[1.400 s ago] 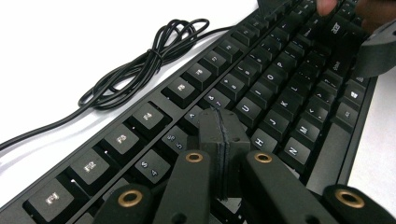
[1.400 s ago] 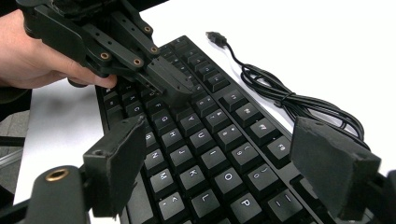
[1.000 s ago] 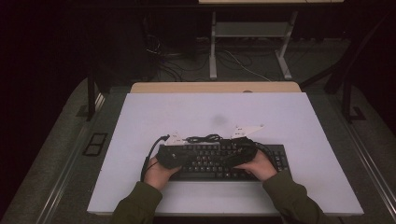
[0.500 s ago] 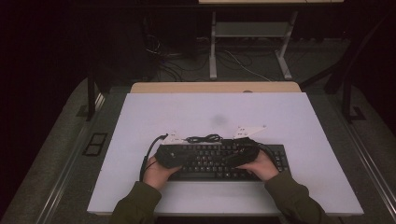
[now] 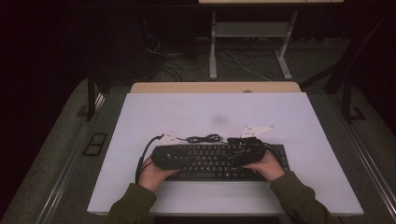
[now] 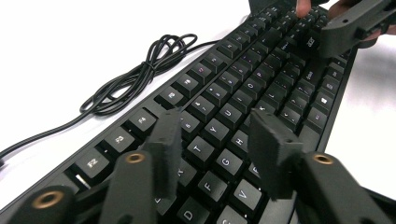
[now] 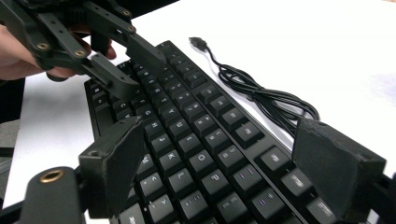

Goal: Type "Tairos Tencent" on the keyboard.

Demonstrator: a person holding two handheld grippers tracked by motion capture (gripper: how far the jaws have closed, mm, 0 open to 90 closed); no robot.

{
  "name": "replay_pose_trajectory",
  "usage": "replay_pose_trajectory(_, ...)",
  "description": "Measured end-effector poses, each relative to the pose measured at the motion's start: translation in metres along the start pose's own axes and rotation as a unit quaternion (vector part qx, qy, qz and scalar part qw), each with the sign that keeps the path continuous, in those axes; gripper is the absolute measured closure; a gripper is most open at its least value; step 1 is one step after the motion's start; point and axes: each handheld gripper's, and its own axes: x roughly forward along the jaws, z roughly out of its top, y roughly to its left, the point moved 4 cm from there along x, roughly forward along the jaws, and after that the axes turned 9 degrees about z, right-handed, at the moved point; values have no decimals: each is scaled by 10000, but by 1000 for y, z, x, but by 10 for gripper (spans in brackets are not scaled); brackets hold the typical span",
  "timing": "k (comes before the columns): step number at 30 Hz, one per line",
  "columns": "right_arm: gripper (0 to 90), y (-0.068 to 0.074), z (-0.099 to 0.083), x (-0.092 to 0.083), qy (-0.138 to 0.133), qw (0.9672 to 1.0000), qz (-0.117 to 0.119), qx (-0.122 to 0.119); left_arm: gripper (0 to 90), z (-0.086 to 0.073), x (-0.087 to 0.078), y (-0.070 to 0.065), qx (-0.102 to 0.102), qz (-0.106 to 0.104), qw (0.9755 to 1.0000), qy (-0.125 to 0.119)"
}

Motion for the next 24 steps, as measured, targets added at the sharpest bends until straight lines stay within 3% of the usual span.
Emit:
replay_pose_trajectory(12,166,-6,-8,-26,-135,9997,-177,99,333,-3,-10,4,52,41,9999,-138)
replay_pose_trajectory(24,166,-9,-22,-54,-264,9988,-376,180,165,-8,-24,9,-48,92,9996,-274)
